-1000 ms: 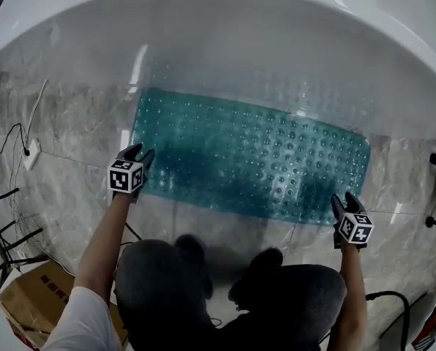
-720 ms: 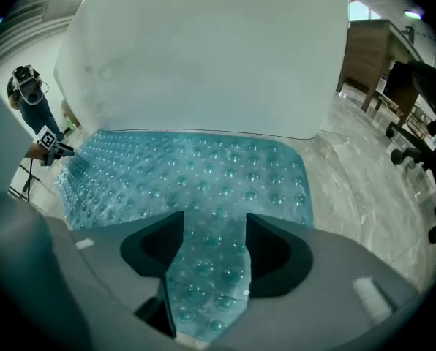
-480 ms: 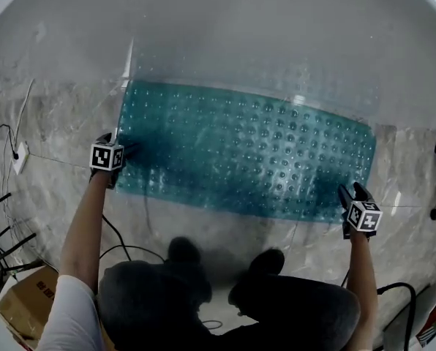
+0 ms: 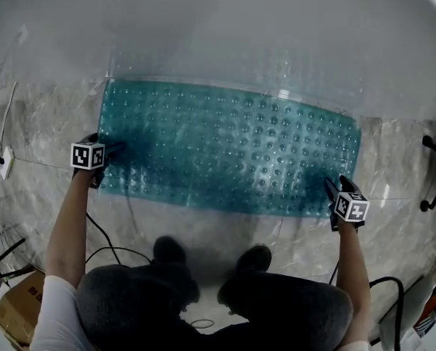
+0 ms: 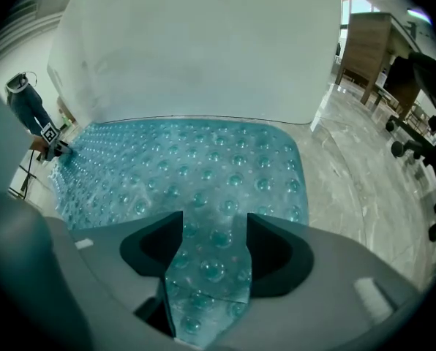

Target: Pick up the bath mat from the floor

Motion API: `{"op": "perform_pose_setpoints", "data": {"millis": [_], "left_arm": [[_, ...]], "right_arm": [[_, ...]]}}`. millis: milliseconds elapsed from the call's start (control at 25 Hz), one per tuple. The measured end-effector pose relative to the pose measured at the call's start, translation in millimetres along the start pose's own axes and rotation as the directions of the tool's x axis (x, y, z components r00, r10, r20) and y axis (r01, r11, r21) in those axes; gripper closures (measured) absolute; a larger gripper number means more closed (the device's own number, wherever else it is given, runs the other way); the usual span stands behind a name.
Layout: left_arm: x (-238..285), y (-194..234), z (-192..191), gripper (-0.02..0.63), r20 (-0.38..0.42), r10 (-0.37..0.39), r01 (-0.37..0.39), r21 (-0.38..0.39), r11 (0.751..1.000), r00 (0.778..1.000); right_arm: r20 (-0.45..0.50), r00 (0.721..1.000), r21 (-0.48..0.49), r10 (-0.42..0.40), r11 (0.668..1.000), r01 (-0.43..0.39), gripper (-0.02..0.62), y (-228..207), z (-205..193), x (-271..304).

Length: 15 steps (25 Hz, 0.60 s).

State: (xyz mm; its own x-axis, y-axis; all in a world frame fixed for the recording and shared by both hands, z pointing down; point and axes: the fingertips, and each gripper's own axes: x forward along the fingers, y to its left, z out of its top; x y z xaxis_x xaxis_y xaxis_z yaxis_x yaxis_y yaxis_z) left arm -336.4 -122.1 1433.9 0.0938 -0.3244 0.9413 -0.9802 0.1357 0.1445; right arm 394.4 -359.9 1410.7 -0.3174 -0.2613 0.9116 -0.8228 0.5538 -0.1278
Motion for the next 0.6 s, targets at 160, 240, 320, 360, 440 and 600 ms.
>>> {"op": "perform_pose_setpoints", "data": {"millis": [160,240,320,360,440,600], "left_arm": [[0,-15,3,0.163,-0.025,-0.024,0.024,0.002,1.000,0.999],[0,-22,2,0.217,-0.040,-0.027,0.028,0.007,1.000,0.999],[0,-27,1,0.265,-0.049,-0.015,0.015,0.005,1.000,0.999],[0,-29,1,0.284,-0.055,-0.005,0.005,0.004,1.000,0.998],[1,-37,2,0.340,-0.072,-0.001,0.001,0.005,1.000,0.997],[3,-68,4,0.571,-0.085,0.016,-0.005,0.126,0.992,0.996]], "right_arm": [[-0.017,1.000,0.009,-0.002,1.000,0.002,0.299,-12,-3,4],[-0.021,1.000,0.014,-0.009,1.000,0.010,0.294,-21,-6,6],[-0.022,1.000,0.027,-0.020,0.999,0.021,0.277,-29,-7,8],[-0.022,0.999,0.034,-0.028,0.999,0.028,0.267,-34,-8,9],[-0.025,0.999,0.042,-0.043,0.998,0.044,0.247,-42,-10,10],[-0.040,0.998,0.036,-0.055,0.998,0.056,0.225,-52,-12,12]]}}
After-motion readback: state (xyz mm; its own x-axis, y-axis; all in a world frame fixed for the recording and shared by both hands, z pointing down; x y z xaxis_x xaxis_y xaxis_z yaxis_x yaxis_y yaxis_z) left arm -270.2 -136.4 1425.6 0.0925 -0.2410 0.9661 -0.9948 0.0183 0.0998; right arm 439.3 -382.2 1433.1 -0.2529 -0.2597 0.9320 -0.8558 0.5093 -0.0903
